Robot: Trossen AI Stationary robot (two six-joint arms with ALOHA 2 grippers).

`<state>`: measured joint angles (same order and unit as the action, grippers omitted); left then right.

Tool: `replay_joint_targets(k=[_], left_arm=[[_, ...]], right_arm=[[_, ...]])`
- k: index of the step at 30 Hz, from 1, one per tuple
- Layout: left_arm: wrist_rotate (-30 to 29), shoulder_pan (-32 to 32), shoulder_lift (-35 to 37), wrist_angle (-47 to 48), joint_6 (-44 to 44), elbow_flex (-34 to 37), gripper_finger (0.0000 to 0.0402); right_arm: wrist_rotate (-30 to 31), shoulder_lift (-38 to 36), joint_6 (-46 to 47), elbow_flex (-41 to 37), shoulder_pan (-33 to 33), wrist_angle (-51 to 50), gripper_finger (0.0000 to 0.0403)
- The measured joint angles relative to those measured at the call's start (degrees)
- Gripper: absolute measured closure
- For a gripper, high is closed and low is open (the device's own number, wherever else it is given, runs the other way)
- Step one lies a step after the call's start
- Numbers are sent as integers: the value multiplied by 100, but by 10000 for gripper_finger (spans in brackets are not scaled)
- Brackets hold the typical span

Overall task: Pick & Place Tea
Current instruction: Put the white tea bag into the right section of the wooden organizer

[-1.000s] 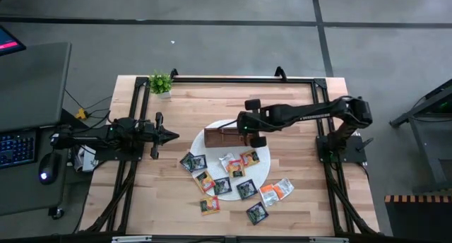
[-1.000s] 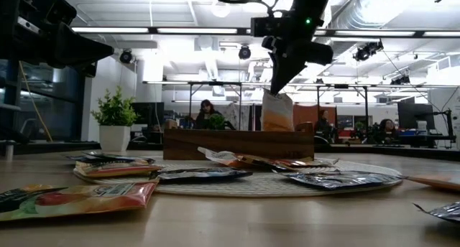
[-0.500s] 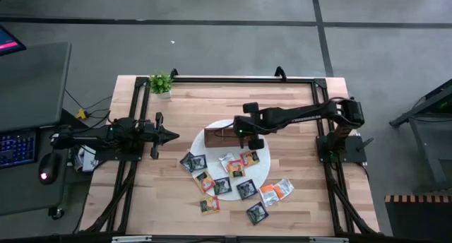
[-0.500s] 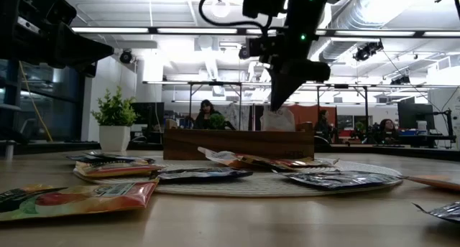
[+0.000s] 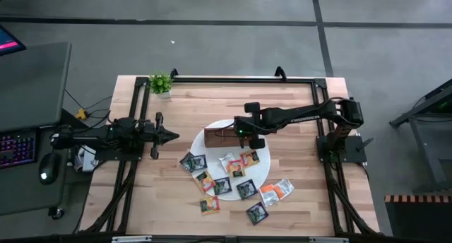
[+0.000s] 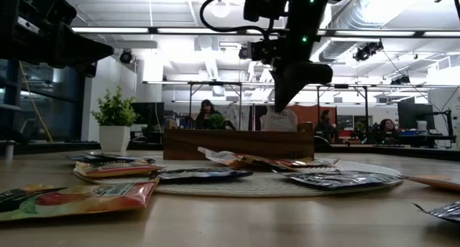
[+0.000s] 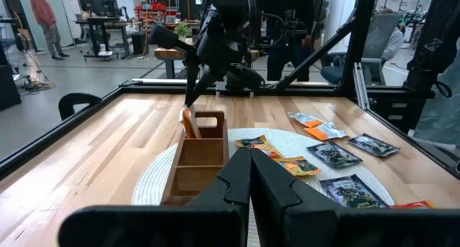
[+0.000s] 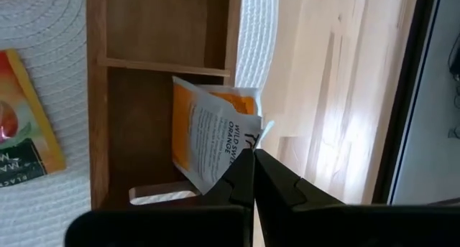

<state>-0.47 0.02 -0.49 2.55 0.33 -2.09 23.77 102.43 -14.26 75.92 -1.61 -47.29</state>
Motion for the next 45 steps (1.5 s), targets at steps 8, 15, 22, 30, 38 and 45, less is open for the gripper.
replay_joint_targets(k=[8,15,22,30,38,45], left_arm=[[0,0,-2,0,-1,2,401],[0,1,-2,0,-1,1,401],[0,-1,0,-1,-1,1,401],[0,-1,-1,-1,-1,1,401],[0,-1,-1,0,-1,1,401],[0,1,0,0,-1,0,401]], right_arm=[[-81,0,-340,0,-1,-23,403],[-295,0,-717,0,2,-22,403],[-320,0,-725,0,0,30,403],[-608,0,-481,0,-60,135,403],[-575,28,-314,0,-149,220,403],[-658,171,-208,1,-188,263,403]])
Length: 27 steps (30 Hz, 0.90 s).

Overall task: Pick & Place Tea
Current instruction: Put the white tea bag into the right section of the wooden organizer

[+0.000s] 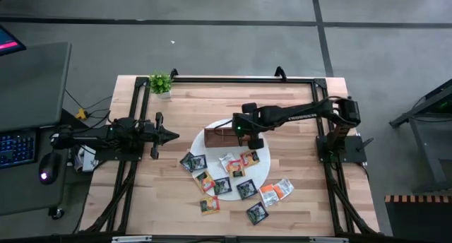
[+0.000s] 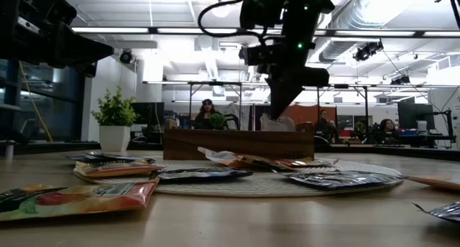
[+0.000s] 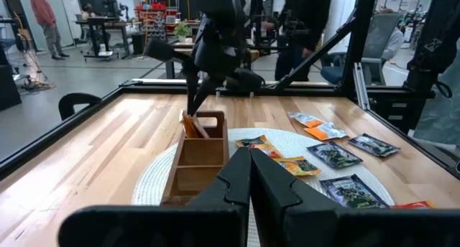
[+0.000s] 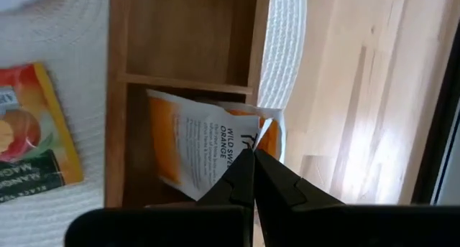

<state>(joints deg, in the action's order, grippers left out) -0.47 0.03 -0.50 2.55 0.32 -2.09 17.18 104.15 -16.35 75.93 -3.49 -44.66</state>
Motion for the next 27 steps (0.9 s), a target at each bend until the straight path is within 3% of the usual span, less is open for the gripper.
replay_joint_targets(k=[9,27], left_arm=[[-4,0,-1,0,0,0,401],[-5,0,0,0,0,2,401]], right_arm=[[412,43,-12,2,-41,159,402],[126,45,131,2,-66,163,402]])
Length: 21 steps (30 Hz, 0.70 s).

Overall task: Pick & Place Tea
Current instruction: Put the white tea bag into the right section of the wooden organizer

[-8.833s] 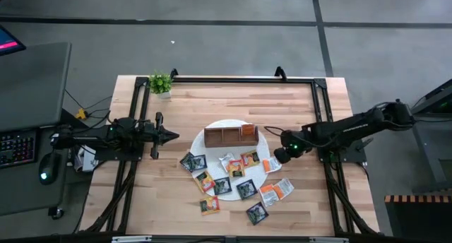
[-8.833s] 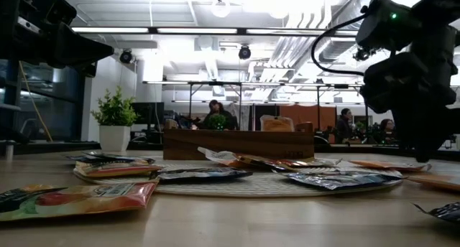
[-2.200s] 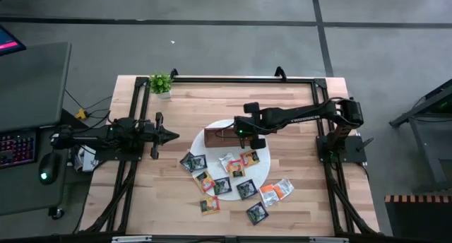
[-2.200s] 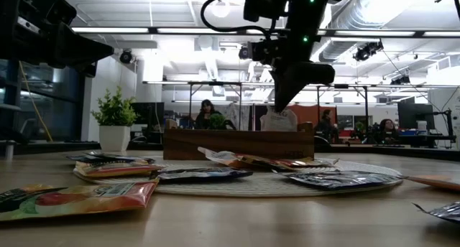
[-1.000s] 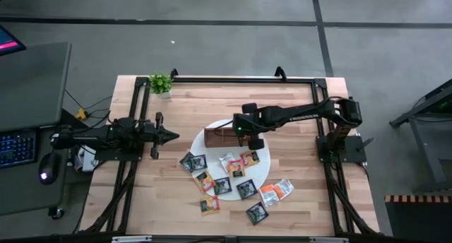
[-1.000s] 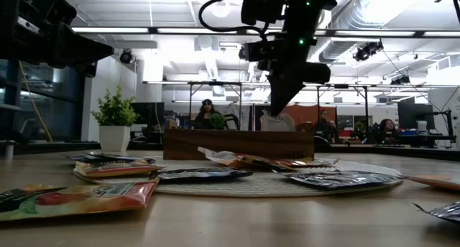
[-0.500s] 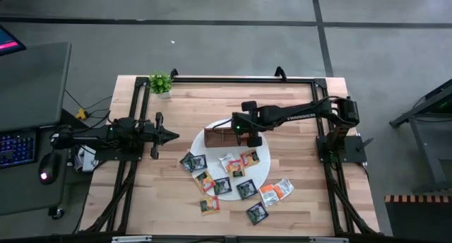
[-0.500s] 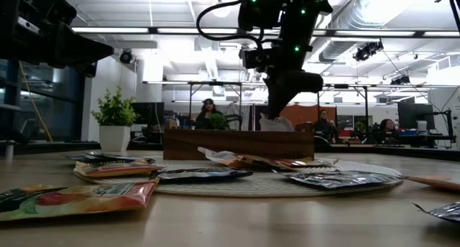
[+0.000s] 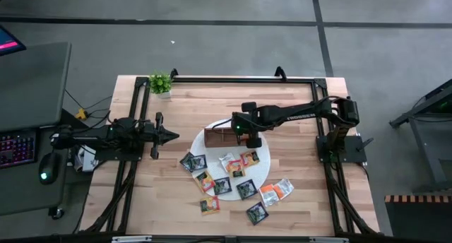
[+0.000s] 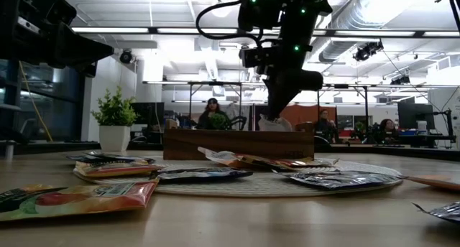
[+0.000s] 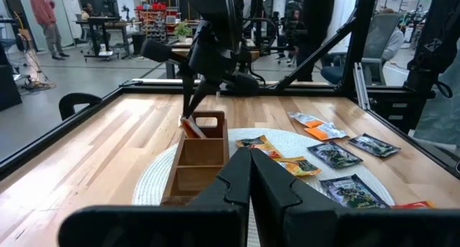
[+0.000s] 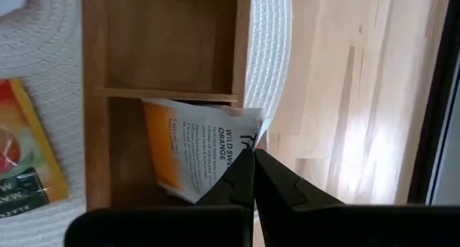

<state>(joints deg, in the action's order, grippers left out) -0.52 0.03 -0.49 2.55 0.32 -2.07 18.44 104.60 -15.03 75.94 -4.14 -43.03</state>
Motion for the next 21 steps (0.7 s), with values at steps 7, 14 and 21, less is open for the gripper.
replay_joint_targets(k=[7,14,21], left_arm=[[-2,-2,0,-2,0,-2,401],[-2,-1,0,0,1,-2,401],[-4,-1,-1,0,0,-1,401]], right_arm=[[113,2,149,0,0,4,360],[310,2,217,0,0,7,293],[622,-188,217,17,2,37,254]])
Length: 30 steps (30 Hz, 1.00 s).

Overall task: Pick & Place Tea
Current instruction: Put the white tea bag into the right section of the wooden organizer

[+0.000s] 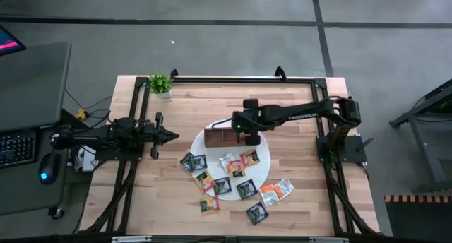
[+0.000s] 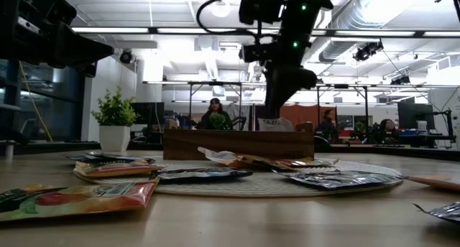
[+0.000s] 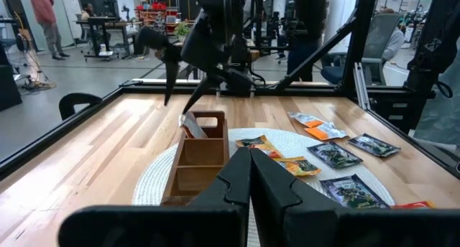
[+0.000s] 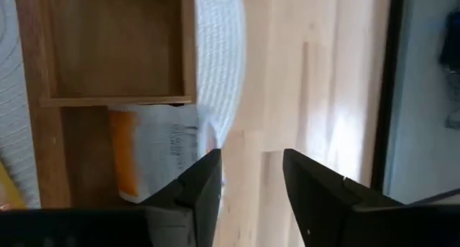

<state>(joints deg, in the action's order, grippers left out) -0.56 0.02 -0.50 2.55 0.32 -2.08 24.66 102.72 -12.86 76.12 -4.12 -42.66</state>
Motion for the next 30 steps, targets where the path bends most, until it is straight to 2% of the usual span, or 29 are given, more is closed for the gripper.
replay_joint_targets(k=[7,14,23,30], left_arm=[[1,1,0,0,0,1,401],[0,0,1,0,1,1,401],[0,-1,-1,0,0,-1,401],[0,-1,-1,0,0,-1,401]], right_arm=[[-9,-299,130,2,0,-82,242],[-230,-794,1137,2,0,-603,241],[-1332,-1270,2882,-12,70,-2347,240],[-1699,-1811,3761,-226,361,-3117,240]])
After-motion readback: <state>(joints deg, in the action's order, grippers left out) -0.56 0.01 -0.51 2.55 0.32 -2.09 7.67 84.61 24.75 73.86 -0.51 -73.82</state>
